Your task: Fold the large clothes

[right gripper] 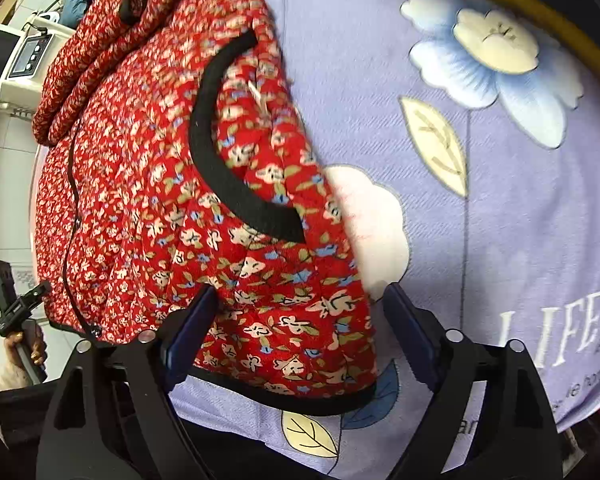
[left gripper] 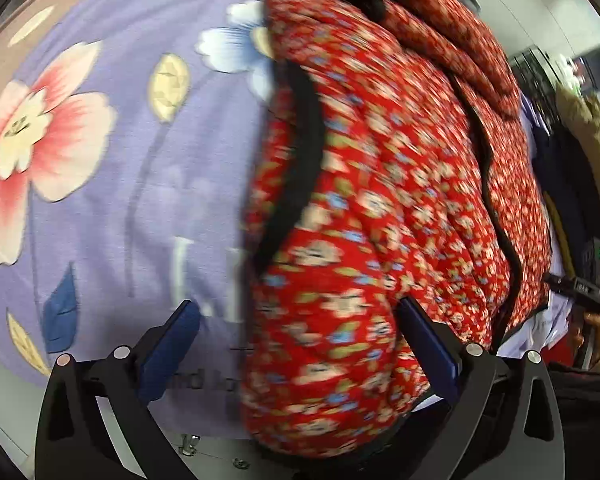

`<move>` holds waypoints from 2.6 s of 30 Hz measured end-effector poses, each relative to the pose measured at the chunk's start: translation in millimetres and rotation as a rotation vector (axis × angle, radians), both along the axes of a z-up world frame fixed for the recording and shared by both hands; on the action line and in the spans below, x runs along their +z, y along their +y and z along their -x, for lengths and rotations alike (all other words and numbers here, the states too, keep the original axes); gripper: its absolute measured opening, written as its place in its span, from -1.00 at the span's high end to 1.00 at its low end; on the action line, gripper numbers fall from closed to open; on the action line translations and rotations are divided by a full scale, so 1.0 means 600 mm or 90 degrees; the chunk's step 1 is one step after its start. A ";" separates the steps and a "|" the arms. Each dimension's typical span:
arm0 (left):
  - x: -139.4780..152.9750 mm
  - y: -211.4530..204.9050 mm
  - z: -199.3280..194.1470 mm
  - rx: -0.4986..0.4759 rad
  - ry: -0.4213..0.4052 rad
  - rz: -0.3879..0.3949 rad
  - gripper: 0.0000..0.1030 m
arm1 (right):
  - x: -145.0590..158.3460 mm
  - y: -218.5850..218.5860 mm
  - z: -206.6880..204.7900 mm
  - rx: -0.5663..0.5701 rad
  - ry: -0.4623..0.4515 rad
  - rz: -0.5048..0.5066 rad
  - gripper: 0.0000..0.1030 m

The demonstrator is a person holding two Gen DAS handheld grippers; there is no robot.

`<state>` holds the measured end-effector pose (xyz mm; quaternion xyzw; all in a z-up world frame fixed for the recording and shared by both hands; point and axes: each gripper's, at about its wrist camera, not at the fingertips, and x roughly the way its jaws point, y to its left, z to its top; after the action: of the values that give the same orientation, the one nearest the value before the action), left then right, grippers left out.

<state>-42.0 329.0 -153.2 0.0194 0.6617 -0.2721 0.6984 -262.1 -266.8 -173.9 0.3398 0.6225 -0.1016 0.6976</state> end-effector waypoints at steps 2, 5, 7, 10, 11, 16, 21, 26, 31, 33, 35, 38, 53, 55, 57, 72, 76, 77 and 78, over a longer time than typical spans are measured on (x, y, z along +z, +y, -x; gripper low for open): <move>-0.005 -0.028 0.006 -0.028 0.001 -0.008 -0.87 | 0.004 0.007 -0.001 0.021 0.001 -0.003 -0.69; -0.008 -0.061 0.022 -0.076 -0.010 -0.031 -0.79 | 0.008 0.031 -0.010 0.061 0.013 0.009 -0.62; -0.005 -0.068 0.026 -0.084 -0.017 -0.047 -0.57 | 0.014 0.040 -0.005 0.072 0.020 0.026 -0.41; 0.005 -0.060 0.023 -0.074 -0.004 -0.032 -0.11 | 0.032 0.050 0.015 0.079 0.014 0.039 0.19; 0.009 -0.058 0.022 -0.077 0.001 -0.027 -0.01 | 0.040 0.054 0.021 0.081 0.005 0.031 0.39; 0.044 -0.068 0.034 -0.146 -0.011 -0.031 0.44 | 0.081 0.070 0.061 0.113 -0.023 0.005 0.71; 0.086 -0.066 0.037 -0.201 -0.019 -0.019 0.50 | 0.141 0.057 0.121 0.113 -0.056 -0.038 0.73; 0.096 -0.071 0.035 -0.190 -0.024 -0.019 0.51 | 0.164 0.051 0.114 0.104 -0.062 -0.055 0.74; 0.078 -0.094 0.014 -0.152 -0.019 -0.036 0.50 | 0.147 0.045 0.050 0.090 -0.060 -0.055 0.74; 0.085 -0.103 0.008 -0.157 -0.026 -0.035 0.50 | 0.155 0.032 0.043 0.078 -0.070 -0.068 0.74; 0.097 -0.110 0.000 -0.157 -0.027 -0.024 0.50 | 0.166 0.011 0.039 0.054 -0.088 -0.093 0.74; 0.120 -0.118 -0.022 -0.150 -0.040 -0.007 0.50 | 0.171 -0.001 0.011 0.040 -0.112 -0.110 0.74; 0.244 -0.202 -0.192 -0.120 -0.171 0.068 0.49 | 0.254 -0.090 -0.222 -0.003 -0.270 -0.116 0.73; 0.249 -0.213 -0.226 -0.102 -0.184 0.075 0.49 | 0.265 -0.115 -0.260 -0.020 -0.285 -0.106 0.73; 0.251 -0.223 -0.256 -0.086 -0.196 0.070 0.49 | 0.272 -0.138 -0.295 -0.034 -0.296 -0.098 0.73; 0.222 -0.297 -0.472 0.003 -0.230 0.003 0.55 | 0.225 -0.241 -0.522 -0.149 -0.259 -0.115 0.73; 0.204 -0.318 -0.502 0.013 -0.226 -0.024 0.50 | 0.180 -0.246 -0.549 -0.162 -0.216 -0.107 0.74; 0.203 -0.320 -0.504 0.016 -0.232 -0.030 0.43 | 0.173 -0.246 -0.551 -0.165 -0.210 -0.106 0.73; 0.206 -0.320 -0.506 0.026 -0.241 -0.035 0.32 | 0.162 -0.247 -0.553 -0.170 -0.203 -0.105 0.73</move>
<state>261.6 136.9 -29.5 0.0758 0.5259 -0.2310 0.8151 70.0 -414.8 -76.5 0.4868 0.4601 -0.0867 0.7375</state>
